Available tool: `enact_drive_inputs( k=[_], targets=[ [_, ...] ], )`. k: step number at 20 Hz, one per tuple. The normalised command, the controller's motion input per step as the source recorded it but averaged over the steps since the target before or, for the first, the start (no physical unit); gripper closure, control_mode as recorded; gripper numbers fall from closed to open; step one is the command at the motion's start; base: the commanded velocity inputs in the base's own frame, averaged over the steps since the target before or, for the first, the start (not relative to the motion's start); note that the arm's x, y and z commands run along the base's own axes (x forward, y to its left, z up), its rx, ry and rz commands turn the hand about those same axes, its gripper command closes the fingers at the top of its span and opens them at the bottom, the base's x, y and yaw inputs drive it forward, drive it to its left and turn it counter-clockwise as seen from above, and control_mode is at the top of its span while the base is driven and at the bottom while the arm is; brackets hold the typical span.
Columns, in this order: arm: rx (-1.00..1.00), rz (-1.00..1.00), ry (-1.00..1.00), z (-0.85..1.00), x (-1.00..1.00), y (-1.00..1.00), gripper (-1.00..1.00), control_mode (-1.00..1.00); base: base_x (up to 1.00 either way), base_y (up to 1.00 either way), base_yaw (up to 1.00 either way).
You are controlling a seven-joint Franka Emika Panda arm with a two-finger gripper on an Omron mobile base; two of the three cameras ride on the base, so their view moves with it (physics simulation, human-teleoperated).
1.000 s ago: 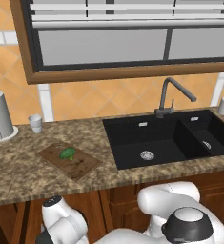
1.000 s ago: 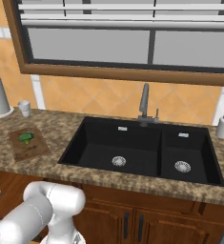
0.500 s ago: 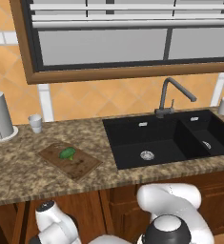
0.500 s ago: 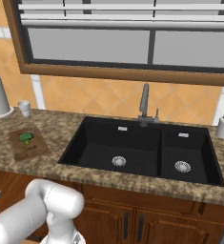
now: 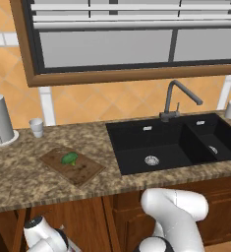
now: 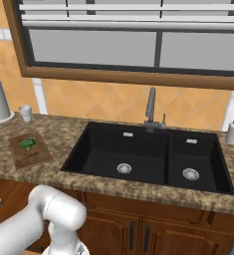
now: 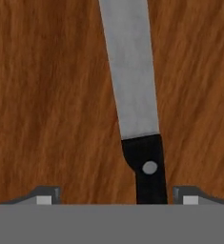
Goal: Place the appropriate cutting tool for cutting the broccoli skin on the cutting board.
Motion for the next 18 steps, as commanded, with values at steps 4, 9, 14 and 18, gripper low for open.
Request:
enact_drive_inputs(
  k=[4,9,14,18],
  targets=[
    [0.0,0.0,-0.02,-0.52,-0.13,0.0,1.0,-1.0,0.0,0.0,0.0],
    [0.04,0.0,-0.11,-0.23,-0.35,0.0,1.0,-1.0,0.0,0.0,0.0],
    [0.0,-0.08,-0.13,0.36,-0.34,0.11,1.0,-1.0,0.0,0.0,0.0],
    [0.0,-0.09,-0.11,0.92,-0.18,-0.02,1.0,-1.0,0.0,0.0,0.0]
  ],
)
